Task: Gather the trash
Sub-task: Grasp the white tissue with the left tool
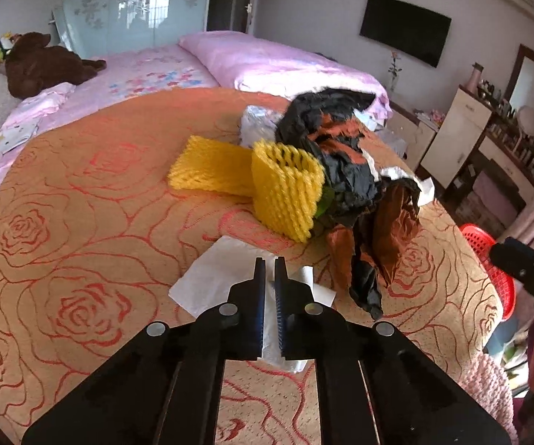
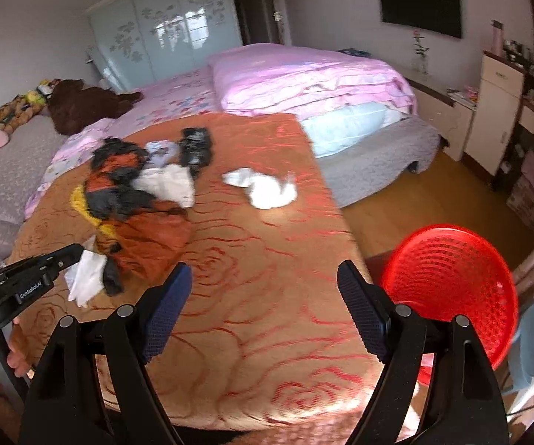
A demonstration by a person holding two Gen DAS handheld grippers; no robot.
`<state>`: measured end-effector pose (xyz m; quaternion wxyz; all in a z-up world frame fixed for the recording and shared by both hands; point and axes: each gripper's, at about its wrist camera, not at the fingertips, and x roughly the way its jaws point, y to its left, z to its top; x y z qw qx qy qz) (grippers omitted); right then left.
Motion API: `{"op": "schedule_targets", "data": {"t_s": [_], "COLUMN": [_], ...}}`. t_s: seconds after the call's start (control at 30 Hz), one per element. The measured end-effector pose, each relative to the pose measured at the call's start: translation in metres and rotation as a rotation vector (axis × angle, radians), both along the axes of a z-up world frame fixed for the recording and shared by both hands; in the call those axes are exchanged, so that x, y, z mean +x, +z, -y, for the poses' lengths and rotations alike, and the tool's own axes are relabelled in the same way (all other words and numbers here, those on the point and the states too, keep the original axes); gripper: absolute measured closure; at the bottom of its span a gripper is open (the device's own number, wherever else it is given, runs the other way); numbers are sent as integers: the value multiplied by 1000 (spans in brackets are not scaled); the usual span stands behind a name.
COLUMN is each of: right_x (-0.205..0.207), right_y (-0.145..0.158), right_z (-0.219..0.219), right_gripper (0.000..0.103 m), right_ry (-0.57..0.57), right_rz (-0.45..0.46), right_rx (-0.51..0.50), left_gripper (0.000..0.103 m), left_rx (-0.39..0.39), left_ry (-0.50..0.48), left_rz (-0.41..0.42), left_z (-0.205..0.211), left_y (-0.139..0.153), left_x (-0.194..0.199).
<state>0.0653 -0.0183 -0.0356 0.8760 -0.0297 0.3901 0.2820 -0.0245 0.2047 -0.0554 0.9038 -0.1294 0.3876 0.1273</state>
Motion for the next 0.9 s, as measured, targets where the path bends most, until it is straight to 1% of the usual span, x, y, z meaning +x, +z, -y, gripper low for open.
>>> {"op": "schedule_targets", "data": {"t_s": [0.17, 0.33, 0.53, 0.63, 0.67, 0.7, 0.73, 0.77, 0.83, 0.9], "right_x": [-4, -7, 0, 4, 4, 6, 7, 8, 8, 8], "right_y": [3, 4, -4, -8, -10, -12, -14, -17, -18, -17], "right_z": [-34, -67, -90, -97, -99, -101, -102, -104, -104, -102], "right_gripper": [25, 25, 25, 25, 26, 32, 38, 40, 47, 53], "right_ry": [80, 165, 201, 208, 212, 216, 222, 228, 233, 242], "right_rz": [3, 19, -3, 3, 2, -2, -9, -18, -13, -12], "right_rx": [7, -5, -8, -21, -24, -27, -30, -34, -32, -30], "left_gripper": [99, 99, 99, 98, 95, 91, 81, 70, 61, 57], "left_rx": [-11, -18, -28, -33, -33, -35, -32, -29, -24, -24], "left_ry": [33, 52, 41, 25, 19, 11, 6, 5, 4, -2], "left_rz": [36, 49, 48, 46, 43, 37, 31, 28, 22, 23], "left_z": [-13, -20, -22, -21, -21, -19, -18, -17, -15, -15], "left_y": [11, 15, 13, 11, 10, 8, 7, 6, 4, 4], "left_x": [-11, -14, -13, -13, -12, -11, -10, -10, -9, -10]}}
